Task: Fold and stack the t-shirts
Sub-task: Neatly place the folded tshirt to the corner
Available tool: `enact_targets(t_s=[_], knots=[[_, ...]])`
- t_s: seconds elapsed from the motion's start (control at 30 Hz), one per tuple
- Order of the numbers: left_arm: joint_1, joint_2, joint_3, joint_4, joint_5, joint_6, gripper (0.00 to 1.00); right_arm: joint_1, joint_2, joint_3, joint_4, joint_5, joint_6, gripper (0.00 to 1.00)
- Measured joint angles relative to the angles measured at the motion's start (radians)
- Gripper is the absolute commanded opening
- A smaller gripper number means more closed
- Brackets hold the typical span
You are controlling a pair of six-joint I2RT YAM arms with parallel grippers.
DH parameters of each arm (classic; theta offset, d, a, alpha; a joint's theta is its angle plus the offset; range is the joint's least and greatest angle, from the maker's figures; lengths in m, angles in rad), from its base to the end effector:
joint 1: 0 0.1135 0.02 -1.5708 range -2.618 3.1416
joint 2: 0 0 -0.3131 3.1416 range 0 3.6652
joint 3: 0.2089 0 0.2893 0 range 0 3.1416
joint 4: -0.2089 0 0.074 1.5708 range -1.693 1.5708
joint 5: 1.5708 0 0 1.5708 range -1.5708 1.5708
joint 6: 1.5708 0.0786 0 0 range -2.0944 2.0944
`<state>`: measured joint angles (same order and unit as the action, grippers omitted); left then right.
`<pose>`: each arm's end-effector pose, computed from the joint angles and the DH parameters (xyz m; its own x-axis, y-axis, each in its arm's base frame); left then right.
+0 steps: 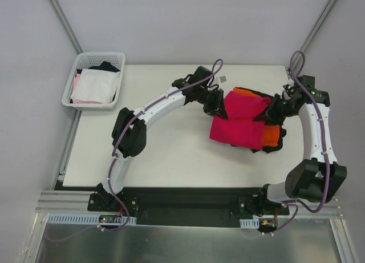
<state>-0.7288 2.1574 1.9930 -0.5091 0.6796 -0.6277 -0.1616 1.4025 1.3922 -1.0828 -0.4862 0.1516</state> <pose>0.4057 -0.4284 0.3028 -0.8960 0.1876 -0.4024 0.4426 0.4488 -0.7763 0.3189 -0.0148 0.3518 -0.8770 0.2783 -0.3918 0.0634 0.8752 0.4796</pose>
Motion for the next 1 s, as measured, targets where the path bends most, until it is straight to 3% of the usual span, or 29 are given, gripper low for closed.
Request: enact_targets(t_s=[0.33,0.73,1.0], knots=[[-0.047,0.116,0.096,0.016,0.051,0.018,0.07,-0.122,-0.014,0.0,-0.089,-0.001,-0.07,0.01],[-0.05,0.213,0.277,0.003,0.051,0.018,0.11,-0.196,-0.014,0.006,-0.066,-0.009,-0.079,0.01],[-0.05,0.267,0.323,0.025,0.013,0.037,0.11,-0.227,0.143,0.057,-0.039,-0.048,-0.082,0.01]])
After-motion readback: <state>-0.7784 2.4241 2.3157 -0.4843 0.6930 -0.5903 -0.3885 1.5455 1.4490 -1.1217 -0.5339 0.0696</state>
